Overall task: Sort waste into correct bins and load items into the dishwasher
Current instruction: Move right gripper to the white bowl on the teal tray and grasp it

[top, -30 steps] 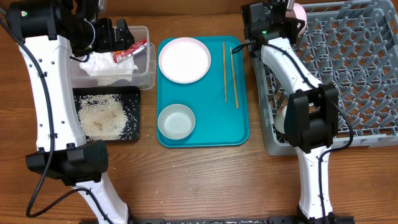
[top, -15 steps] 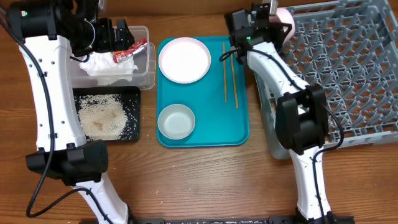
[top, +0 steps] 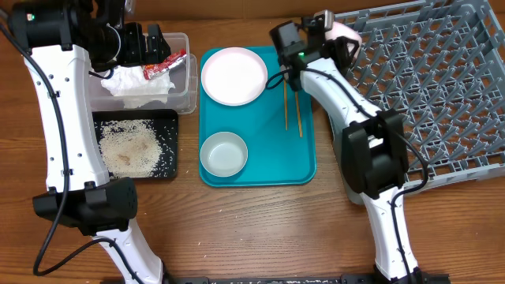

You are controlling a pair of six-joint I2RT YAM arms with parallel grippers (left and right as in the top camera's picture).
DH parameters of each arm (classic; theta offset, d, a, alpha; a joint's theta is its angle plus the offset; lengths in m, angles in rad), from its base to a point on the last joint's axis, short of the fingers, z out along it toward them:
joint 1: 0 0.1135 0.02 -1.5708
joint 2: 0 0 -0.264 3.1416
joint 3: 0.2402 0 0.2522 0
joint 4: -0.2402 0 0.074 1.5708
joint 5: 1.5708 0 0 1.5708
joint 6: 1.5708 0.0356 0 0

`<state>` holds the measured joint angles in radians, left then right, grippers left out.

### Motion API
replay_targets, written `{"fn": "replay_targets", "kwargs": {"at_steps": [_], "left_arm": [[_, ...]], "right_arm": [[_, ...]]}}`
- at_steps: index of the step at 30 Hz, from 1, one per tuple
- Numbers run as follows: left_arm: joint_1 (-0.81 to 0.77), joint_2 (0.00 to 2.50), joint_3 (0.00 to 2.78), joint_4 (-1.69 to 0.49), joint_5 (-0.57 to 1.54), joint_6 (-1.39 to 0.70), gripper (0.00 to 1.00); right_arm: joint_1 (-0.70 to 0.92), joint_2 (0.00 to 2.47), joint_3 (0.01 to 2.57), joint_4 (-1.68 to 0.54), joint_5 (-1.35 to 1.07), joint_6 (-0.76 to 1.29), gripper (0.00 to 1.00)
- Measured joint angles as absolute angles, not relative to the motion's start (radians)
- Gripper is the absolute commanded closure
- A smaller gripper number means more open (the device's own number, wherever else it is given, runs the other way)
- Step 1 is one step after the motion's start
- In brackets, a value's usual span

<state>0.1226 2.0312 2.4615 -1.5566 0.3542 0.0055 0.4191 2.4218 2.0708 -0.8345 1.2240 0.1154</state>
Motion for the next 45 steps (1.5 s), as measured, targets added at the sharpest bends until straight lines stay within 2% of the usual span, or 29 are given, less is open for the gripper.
{"fn": "replay_targets", "kwargs": {"at_steps": [6, 14, 16, 20, 22, 23, 28, 31, 35, 40, 45], "left_arm": [[0.123, 2.031, 2.461, -1.556, 0.354, 0.006, 0.00], [0.123, 2.031, 2.461, -1.556, 0.354, 0.006, 0.00], [0.123, 2.031, 2.461, -1.556, 0.354, 0.006, 0.00], [0.123, 2.031, 2.461, -1.557, 0.354, 0.006, 0.00], [0.123, 2.031, 2.461, -1.556, 0.354, 0.006, 0.00], [0.123, 2.031, 2.461, -1.556, 0.354, 0.006, 0.00], [0.123, 2.031, 2.461, -1.557, 0.354, 0.006, 0.00], [0.123, 2.031, 2.461, -1.556, 0.354, 0.006, 0.00], [0.123, 2.031, 2.461, -1.556, 0.354, 0.006, 0.00], [0.123, 2.031, 2.461, -1.556, 0.354, 0.006, 0.00], [0.123, 2.031, 2.461, -1.556, 0.354, 0.006, 0.00]], "right_arm": [[0.469, 2.417, 2.074, -0.939, 1.148, 0.205, 0.32], [0.455, 2.352, 2.103, -1.012, 0.857, 0.271, 0.29], [0.436, 2.324, 2.109, -1.011, 0.768, 0.294, 0.22], [0.392, 2.270, 2.112, -1.006, 0.582, 0.324, 0.03], [0.371, 2.247, 2.115, -1.011, 0.459, 0.326, 0.01], [0.362, 2.236, 2.115, -1.020, 0.384, 0.329, 0.02], [0.360, 2.220, 2.117, -1.068, 0.056, 0.336, 0.19], [0.379, 2.219, 2.102, -1.092, -0.075, 0.361, 0.25], [0.419, 2.219, 2.054, -1.114, -0.155, 0.393, 0.33], [0.482, 2.219, 1.973, -1.126, -0.217, 0.426, 0.37], [0.565, 2.219, 1.832, -1.050, -0.242, 0.492, 0.50]]}}
